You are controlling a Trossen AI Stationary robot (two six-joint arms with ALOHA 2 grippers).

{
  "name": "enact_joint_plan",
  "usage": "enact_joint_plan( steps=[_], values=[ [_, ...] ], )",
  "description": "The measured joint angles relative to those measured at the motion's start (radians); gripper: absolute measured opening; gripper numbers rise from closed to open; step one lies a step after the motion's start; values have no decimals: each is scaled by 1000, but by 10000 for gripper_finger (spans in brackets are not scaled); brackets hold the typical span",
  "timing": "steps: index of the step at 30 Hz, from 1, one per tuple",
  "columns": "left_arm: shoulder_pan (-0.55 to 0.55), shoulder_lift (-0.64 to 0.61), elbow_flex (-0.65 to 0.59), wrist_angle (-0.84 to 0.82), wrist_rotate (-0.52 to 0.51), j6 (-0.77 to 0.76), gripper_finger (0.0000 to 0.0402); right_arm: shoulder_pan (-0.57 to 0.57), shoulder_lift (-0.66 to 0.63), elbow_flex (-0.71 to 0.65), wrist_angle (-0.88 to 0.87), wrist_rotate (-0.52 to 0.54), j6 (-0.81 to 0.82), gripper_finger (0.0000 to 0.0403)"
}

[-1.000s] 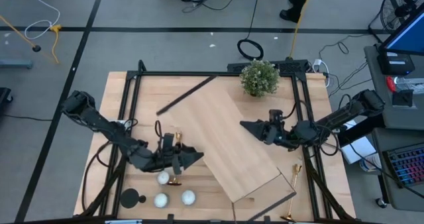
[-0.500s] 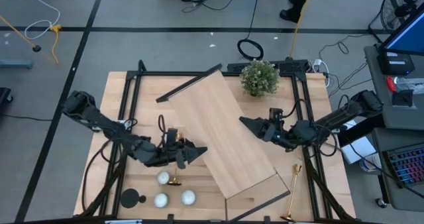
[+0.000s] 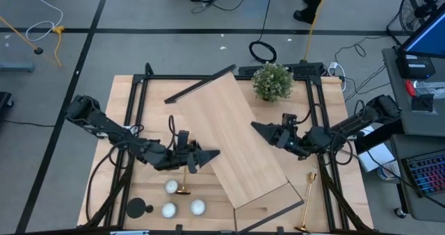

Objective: Pick & Place candle stick holders
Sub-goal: Adjust the shelf

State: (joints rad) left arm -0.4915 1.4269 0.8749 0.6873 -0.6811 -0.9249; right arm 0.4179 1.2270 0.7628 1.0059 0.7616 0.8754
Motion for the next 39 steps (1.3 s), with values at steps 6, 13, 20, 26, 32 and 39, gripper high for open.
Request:
enact_joint_plan(
  steps=[6, 13, 20, 26, 32, 39],
  values=[
    [-1, 0, 0, 33, 15, 36, 44, -1, 0, 0, 3, -1, -8, 45],
    [0, 2, 0, 96, 10, 109, 46, 2, -3, 1, 20, -7, 0, 63],
    [-24, 2, 2, 127, 25, 125, 46, 5, -7, 1, 50, -96, 0, 68],
    [-48, -10, 79, 51, 64, 192, 46, 22, -46, 1, 110, -159, -50, 74],
    [-95, -63, 257, -386, 89, 232, 46, 39, -138, 5, 157, -130, -75, 122],
    [-154, -72, 533, -843, -169, 322, 46, 86, -216, 2, 114, -132, -213, 181]
  ],
)
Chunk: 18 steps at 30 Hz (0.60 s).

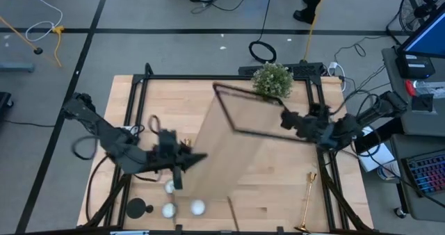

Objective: Pick & Place candle stick holders
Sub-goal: Adjust the shelf

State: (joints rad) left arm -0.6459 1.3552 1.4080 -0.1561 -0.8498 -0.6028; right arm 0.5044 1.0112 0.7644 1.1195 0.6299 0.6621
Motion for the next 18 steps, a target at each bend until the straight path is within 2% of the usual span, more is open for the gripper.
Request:
enact_joint_plan(
  steps=[4, 8, 15, 18],
  values=[
    [-17, -3, 89, -88, -108, 33, 46, 31, -6, -1, -39, 0, -52, 197],
    [-17, 0, 120, -113, -133, 99, 46, 45, -7, -2, -46, 2, -55, 203],
    [5, 0, 125, -115, -158, 142, 46, 94, -5, -2, -204, -9, 51, 202],
    [6, 0, 125, -118, -199, 208, 46, 117, -3, -2, -288, -57, 128, 201]
  ],
)
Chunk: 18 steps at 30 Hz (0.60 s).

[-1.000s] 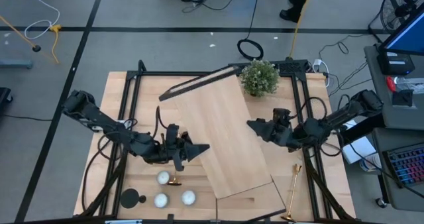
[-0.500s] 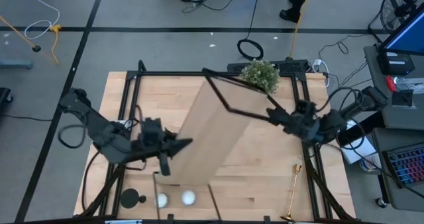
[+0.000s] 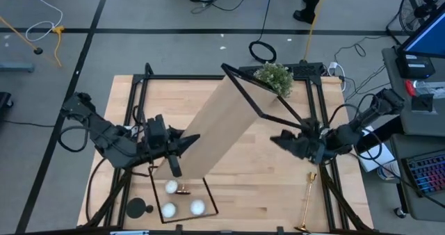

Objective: Pick & Place candle stick holders
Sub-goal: Adjust the shelf

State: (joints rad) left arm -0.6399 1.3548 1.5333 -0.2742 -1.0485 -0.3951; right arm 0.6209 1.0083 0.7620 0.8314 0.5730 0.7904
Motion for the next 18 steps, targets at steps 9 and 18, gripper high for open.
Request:
enact_joint_plan(
  steps=[9, 18],
  values=[
    [14, 0, 0, -9, -67, 247, 46, 75, -1, 0, -80, 31, 111, 201],
    [45, 0, 0, -62, -85, 334, 46, 153, 0, 0, -81, 36, 127, 201]
  ],
)
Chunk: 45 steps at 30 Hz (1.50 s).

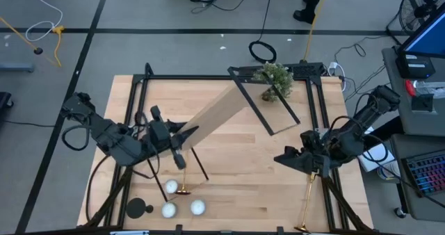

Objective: Pick & Place candle stick holders
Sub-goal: Adjust the shelf

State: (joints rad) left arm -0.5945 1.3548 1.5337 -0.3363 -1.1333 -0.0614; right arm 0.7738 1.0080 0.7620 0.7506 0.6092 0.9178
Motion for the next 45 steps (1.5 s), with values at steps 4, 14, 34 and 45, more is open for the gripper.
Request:
enact_joint_plan(
  steps=[4, 14, 34, 45],
  values=[
    [33, 1, 51, -141, -6, 3, 46, 23, 0, 0, 0, 40, -14, 201],
    [165, 89, 274, -548, -12, 36, 46, 59, 0, 0, -2, 83, -47, 201],
    [229, 181, 309, -878, -80, 218, 46, 79, 0, 0, -47, 106, -21, 201],
    [231, 385, 309, -919, -140, 10, 46, 79, 1, -1, -53, 131, -33, 200]
  ],
)
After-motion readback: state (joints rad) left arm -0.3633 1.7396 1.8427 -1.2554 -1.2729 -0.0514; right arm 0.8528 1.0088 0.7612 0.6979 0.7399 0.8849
